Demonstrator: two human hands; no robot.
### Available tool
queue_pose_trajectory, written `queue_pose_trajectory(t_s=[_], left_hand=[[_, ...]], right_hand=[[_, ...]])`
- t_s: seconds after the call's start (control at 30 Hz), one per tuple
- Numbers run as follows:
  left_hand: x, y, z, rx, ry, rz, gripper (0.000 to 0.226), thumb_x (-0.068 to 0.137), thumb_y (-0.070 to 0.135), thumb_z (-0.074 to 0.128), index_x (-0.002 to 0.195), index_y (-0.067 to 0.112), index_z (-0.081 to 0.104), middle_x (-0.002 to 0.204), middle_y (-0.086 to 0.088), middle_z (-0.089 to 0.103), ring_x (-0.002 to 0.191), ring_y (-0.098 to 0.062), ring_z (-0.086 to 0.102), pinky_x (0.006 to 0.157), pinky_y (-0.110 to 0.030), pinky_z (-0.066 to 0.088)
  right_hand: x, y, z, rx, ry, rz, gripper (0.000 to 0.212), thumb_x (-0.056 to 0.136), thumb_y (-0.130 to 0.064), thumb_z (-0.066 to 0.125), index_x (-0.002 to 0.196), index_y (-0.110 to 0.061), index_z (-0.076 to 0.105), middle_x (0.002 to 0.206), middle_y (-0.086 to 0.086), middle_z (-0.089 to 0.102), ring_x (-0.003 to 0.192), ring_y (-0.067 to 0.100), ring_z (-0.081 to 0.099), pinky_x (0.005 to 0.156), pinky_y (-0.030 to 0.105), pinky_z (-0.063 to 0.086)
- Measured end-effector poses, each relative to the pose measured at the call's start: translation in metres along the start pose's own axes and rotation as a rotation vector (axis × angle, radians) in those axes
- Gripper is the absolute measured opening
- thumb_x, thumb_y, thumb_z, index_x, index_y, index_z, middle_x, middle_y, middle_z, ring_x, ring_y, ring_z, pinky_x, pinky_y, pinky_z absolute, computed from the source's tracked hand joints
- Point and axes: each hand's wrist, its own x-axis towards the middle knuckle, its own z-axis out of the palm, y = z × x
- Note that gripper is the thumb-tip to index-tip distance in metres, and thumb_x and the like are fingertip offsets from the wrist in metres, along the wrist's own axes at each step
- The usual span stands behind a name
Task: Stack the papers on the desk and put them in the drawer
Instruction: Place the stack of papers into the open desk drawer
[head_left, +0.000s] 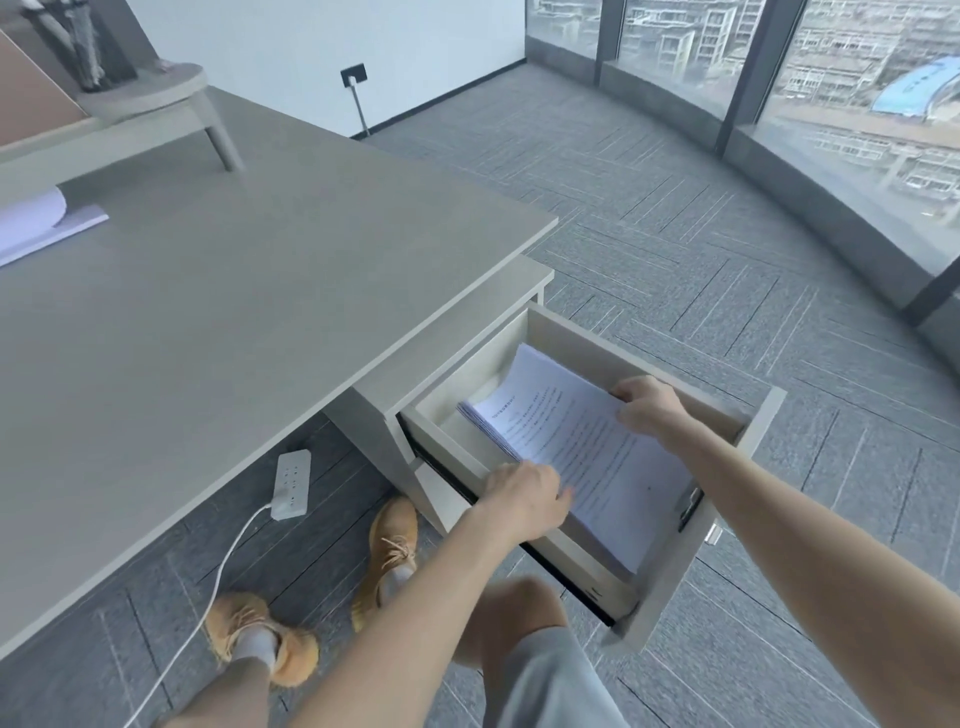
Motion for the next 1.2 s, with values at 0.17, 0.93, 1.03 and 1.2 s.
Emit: queue_pose_trajectory(t_s=[0.17,0.93,1.03,1.2], left_hand=[[0.005,0.003,0.003,0.126,-0.073,0.010,0.041,0.102,0.040,0.038,0.085,0.008,0.057,0.097,-0.017,0.071,0.090,-0.035,0.065,0.070,-0.036,0.042],[0.011,-0.074,-0.136,0.045,0.479,-0.040,0.050,0.089,0.031,0.050,0.132,0.007,0.057,0.144,-0.018,0.053,0.144,-0.037,0.033,0.116,-0.049,0.029],[0.015,-0.095,-0.152,0.089,0.461,-0.123,0.059,0.090,0.032,0.057,0.144,0.010,0.045,0.155,-0.022,0.038,0.148,-0.038,0.024,0.119,-0.047,0.023],[0.015,-0.118,-0.148,0.183,0.274,-0.222,0.083,0.093,0.036,0.058,0.159,0.018,0.009,0.167,-0.014,0.007,0.153,-0.035,0.005,0.122,-0.043,0.009]], right_hand=[[0.008,0.004,0.008,-0.100,-0.001,0.011,0.032,0.080,0.005,0.043,0.091,-0.010,0.068,0.092,0.011,0.064,0.086,0.030,0.057,0.066,0.030,0.044],[-0.119,0.035,-0.036,0.074,0.331,-0.170,0.064,0.075,0.011,0.048,0.133,-0.014,0.062,0.140,0.009,0.054,0.128,0.033,0.051,0.106,0.045,0.043],[-0.140,0.058,-0.034,0.144,0.451,-0.074,0.064,0.081,0.004,0.049,0.141,-0.017,0.051,0.141,0.012,0.049,0.127,0.034,0.050,0.107,0.053,0.041],[-0.154,0.084,-0.024,0.346,0.253,0.176,0.080,0.077,-0.010,0.063,0.152,-0.017,0.036,0.143,0.017,0.049,0.125,0.033,0.054,0.103,0.051,0.048]])
